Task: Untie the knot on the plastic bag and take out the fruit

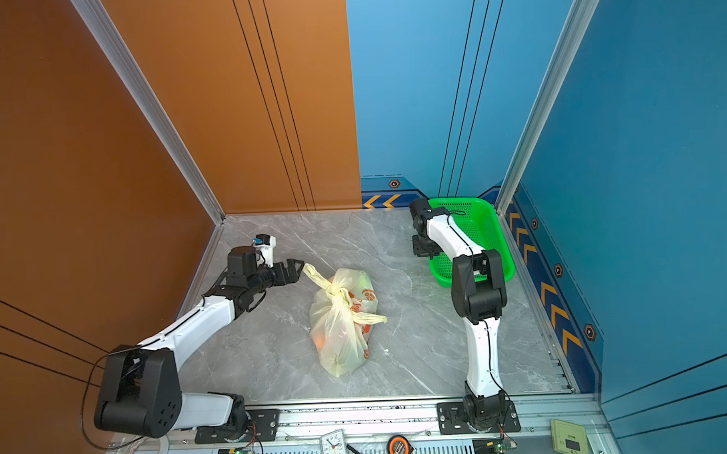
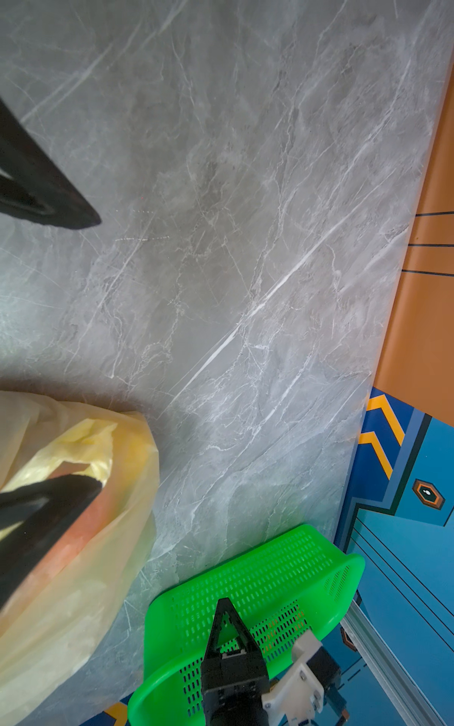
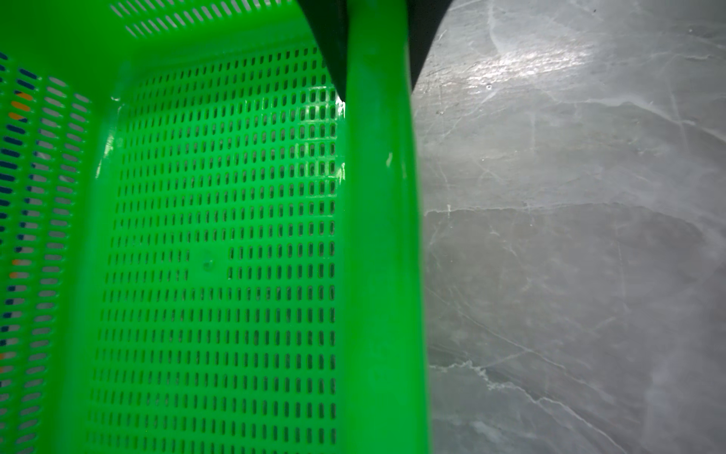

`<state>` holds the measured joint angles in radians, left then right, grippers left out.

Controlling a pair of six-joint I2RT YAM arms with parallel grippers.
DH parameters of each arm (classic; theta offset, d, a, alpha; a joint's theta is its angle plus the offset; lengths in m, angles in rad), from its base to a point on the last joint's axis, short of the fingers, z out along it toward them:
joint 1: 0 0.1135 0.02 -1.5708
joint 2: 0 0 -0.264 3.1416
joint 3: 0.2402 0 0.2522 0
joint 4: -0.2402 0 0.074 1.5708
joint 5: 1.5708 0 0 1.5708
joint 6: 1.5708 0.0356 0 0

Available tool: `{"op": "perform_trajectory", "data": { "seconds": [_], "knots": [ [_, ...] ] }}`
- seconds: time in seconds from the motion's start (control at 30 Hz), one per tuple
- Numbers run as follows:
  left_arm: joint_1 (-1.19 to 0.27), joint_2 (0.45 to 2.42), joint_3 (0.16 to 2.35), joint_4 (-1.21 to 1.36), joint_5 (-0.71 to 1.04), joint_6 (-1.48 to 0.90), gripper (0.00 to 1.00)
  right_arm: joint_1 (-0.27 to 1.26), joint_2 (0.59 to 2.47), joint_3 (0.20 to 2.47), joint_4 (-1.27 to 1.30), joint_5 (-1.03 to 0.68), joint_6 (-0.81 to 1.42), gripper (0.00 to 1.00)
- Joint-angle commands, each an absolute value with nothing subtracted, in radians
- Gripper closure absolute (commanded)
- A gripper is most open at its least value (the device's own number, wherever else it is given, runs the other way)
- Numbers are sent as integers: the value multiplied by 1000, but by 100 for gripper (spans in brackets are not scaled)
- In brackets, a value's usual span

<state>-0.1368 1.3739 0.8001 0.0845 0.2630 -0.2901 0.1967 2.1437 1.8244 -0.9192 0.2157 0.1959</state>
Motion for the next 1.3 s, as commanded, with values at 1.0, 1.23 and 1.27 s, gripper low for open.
{"op": "perform_trajectory", "data": {
  "seconds": [1.0,1.23,1.27],
  "knots": [
    [-330,1069,764,-346,140,-401,1,504,1948,1975,-1080,-297,12,2],
    [-624,920,735,-481,58,-571,2,523,1974,1982,-1079,-272,60,0],
    [-678,900,729,-497,35,-602,2,522,1971,1978,-1078,-261,65,0]
  ]
}}
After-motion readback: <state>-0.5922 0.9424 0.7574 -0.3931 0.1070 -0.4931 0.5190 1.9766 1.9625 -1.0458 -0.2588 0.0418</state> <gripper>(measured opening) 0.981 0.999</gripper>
